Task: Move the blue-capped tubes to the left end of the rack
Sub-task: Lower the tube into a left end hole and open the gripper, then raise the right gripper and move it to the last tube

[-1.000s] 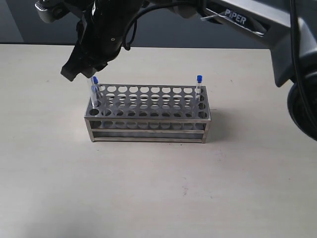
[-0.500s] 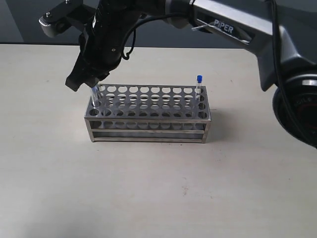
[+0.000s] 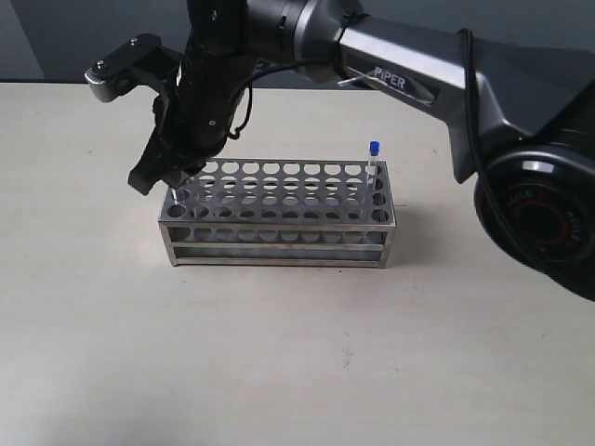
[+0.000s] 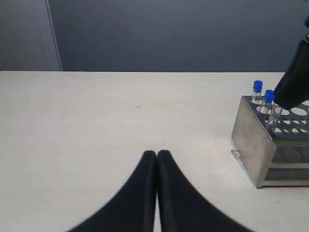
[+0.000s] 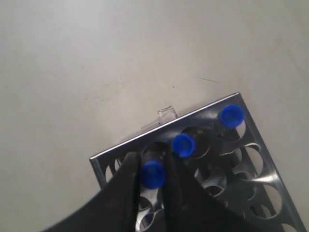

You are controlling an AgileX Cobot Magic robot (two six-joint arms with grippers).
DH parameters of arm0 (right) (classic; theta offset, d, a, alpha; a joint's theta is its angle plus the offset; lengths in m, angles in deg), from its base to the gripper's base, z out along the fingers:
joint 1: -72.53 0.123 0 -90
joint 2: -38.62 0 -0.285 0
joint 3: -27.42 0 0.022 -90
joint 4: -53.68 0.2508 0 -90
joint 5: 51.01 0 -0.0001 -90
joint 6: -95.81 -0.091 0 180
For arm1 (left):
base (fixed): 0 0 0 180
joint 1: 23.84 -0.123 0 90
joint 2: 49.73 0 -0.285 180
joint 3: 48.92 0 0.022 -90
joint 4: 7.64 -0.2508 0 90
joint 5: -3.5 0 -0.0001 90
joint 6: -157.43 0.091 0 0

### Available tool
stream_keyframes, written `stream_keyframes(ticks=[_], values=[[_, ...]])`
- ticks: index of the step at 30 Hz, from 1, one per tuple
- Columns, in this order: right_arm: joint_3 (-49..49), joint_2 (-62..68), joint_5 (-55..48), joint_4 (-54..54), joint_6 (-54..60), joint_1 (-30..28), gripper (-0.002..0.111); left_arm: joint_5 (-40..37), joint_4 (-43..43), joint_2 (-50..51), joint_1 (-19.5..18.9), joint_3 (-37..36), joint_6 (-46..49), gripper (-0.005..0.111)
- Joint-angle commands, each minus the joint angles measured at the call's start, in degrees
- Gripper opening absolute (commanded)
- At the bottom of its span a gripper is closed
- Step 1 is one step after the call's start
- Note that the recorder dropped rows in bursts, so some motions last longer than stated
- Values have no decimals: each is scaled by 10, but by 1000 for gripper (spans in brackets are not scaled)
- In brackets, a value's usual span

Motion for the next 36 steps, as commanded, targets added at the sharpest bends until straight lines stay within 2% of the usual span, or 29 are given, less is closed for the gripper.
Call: stream_keyframes(ticks=[1,13,15,21,24,29,36], values=[[0,8,8,10,0,-1,-1,3,1,-2,4,2,0,1],[0,8,3,13,-2,-1,1,3,1,-2,4,2,0,1],[0,8,-1,13,-4,-1,9,3,1,-2,4,2,0,1],[0,6,-2,8,-24,-1,45,3,1,-2,4,2,0,1],[0,-1,-2,7,-31,-1,46,3,0,-2,4,2,0,1],[0,-24,-7,-7,-33,-2,40,3,0,-2,4,2,0,1],[0,-59,4,-39,-47,-2,41,5,0,-2,4,2,0,1]])
